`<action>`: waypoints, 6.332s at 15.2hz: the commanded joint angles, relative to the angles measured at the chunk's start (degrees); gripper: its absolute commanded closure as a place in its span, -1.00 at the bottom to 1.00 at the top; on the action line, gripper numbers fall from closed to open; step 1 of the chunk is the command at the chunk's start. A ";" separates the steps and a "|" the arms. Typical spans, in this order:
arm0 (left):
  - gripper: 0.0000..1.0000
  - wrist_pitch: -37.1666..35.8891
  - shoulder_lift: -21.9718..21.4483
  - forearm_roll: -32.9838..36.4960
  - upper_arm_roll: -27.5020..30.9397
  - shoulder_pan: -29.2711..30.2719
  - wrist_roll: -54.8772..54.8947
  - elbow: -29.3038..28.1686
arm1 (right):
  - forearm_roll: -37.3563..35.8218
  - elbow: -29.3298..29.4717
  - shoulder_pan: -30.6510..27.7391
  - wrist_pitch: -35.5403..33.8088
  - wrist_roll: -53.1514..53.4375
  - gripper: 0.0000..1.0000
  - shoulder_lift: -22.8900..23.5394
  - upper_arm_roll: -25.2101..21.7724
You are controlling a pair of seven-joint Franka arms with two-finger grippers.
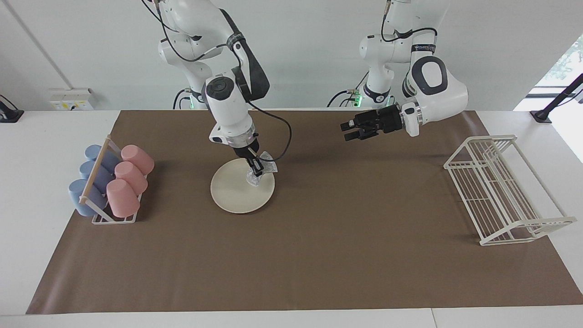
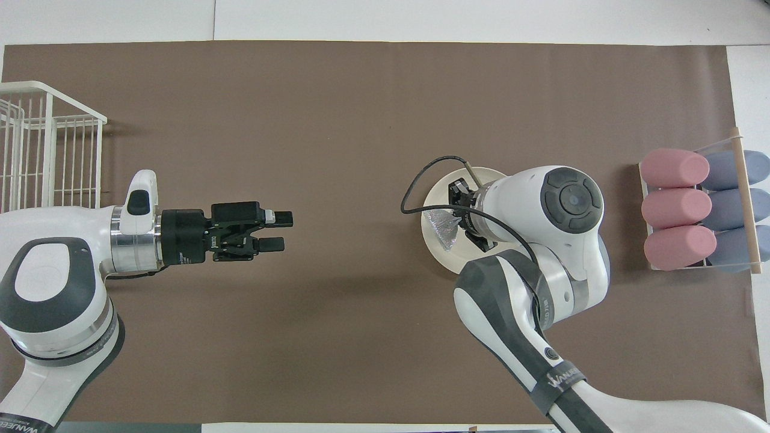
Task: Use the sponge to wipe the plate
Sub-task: 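Wipe the plate surface with the sponge in the right gripper, then bring the sponge to the left gripper and hand it over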
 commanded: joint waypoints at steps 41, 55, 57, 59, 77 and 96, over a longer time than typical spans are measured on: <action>-1.00 7.98 3.27 32.00 0.56 4.88 -5.05 4.39 | 16.98 -9.51 -5.94 14.60 -32.11 1.00 3.24 0.55; -1.00 9.91 3.53 32.00 0.56 4.61 -5.23 4.48 | 9.86 -9.42 -8.58 13.65 -35.06 1.00 3.42 0.63; -1.00 10.00 3.53 32.00 0.56 4.61 -5.23 4.48 | 10.03 -9.34 -6.22 10.66 -28.12 1.00 2.98 0.63; -1.00 10.09 3.62 32.00 0.56 4.61 -5.23 4.48 | 10.12 -9.42 -3.31 10.03 -20.12 1.00 2.54 0.63; -1.00 4.82 3.71 19.47 0.04 3.56 -7.34 6.32 | -3.73 16.38 10.66 -14.73 22.76 1.00 4.90 0.63; -0.27 -4.24 0.89 1.94 0.12 -3.82 2.77 3.34 | -5.88 33.64 17.53 -26.00 40.82 1.00 8.78 0.72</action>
